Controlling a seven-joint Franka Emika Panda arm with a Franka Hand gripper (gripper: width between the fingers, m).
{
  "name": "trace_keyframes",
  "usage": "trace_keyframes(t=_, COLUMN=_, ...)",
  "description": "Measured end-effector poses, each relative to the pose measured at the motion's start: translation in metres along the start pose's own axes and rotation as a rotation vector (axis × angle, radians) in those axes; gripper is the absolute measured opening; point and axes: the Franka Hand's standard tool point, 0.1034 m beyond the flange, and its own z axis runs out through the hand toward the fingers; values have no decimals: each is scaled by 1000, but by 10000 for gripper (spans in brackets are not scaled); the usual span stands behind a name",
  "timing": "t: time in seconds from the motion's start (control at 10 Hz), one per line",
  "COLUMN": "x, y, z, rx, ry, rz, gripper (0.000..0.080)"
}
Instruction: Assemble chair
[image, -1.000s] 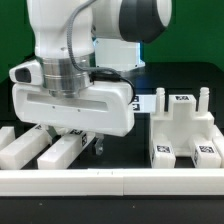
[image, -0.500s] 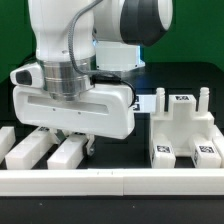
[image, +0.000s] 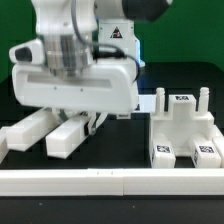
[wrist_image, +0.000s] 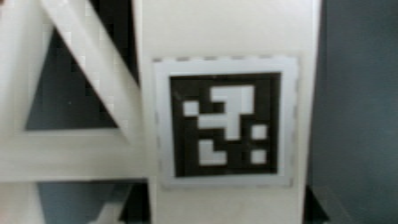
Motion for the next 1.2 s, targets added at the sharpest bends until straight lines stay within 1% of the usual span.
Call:
trace_keyframes(t=0.1, x=2, y=-11, z=-22, rx=21, ry=28, rz=-13, gripper=281)
trace_keyframes(t=0.2, x=0, y=-29, z=-42, rx=26, ry=58, rz=-42, gripper=281)
trace_keyframes(t=0.3, x=-4, y=-50, z=-51, rx=11, ry=78, rz=-86, gripper=281)
trace_keyframes(t=0.4, x=-7, y=-62, z=-49, rx=1, ry=81, rz=-116, gripper=281)
trace_keyframes(t=0.6, x=-6, y=-56, z=-48, rx=2, ry=78, rz=-104, gripper=281)
trace_keyframes(t=0.8, x=-7, y=-60, z=-47, rx=2, ry=77, rz=-106, gripper=281)
trace_keyframes(t=0.9, x=-14, y=-87, z=-56, rx=-35, ry=78, rz=-170, gripper=281)
trace_keyframes(t=1.0, x=-20, y=-111, z=-62, rx=-31, ry=82, rz=-214, gripper=281)
trace_keyframes(t=1.1, x=-30, y=-137, z=-67, rx=-41, ry=75, rz=-221, gripper=282)
trace_keyframes(t=1.2, x=-49, y=-169, z=-65, rx=-45, ry=76, rz=-163, gripper=282)
